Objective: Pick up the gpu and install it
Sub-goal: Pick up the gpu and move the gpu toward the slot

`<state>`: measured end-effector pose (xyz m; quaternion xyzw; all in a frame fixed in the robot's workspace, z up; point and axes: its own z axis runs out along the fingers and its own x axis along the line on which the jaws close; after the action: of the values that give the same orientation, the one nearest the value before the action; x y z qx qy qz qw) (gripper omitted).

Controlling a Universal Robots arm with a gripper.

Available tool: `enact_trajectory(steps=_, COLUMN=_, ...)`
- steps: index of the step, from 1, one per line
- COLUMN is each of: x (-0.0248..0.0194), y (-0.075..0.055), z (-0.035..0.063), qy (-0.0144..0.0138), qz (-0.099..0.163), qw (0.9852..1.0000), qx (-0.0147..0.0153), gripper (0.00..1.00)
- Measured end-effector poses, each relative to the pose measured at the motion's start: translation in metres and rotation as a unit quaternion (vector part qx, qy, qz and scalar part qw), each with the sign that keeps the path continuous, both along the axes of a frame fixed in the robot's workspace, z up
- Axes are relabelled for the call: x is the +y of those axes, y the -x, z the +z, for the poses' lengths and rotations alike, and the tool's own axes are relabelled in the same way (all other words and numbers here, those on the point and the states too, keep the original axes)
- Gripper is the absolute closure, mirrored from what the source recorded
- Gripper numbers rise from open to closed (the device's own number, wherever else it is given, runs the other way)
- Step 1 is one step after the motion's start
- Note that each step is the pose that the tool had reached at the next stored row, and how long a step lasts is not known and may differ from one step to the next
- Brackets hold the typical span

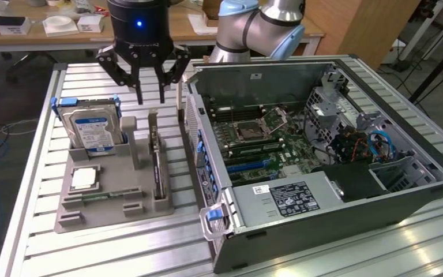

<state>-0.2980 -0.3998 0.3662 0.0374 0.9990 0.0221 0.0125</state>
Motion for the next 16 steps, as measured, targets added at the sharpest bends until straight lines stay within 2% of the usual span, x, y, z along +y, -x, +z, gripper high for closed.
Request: enact_trajectory(steps=16, x=-0.0058, y=-0.001, z=-0.0180, qy=0.0000, qz=0.000, qw=1.0000, qx=0.0000, gripper=0.57)
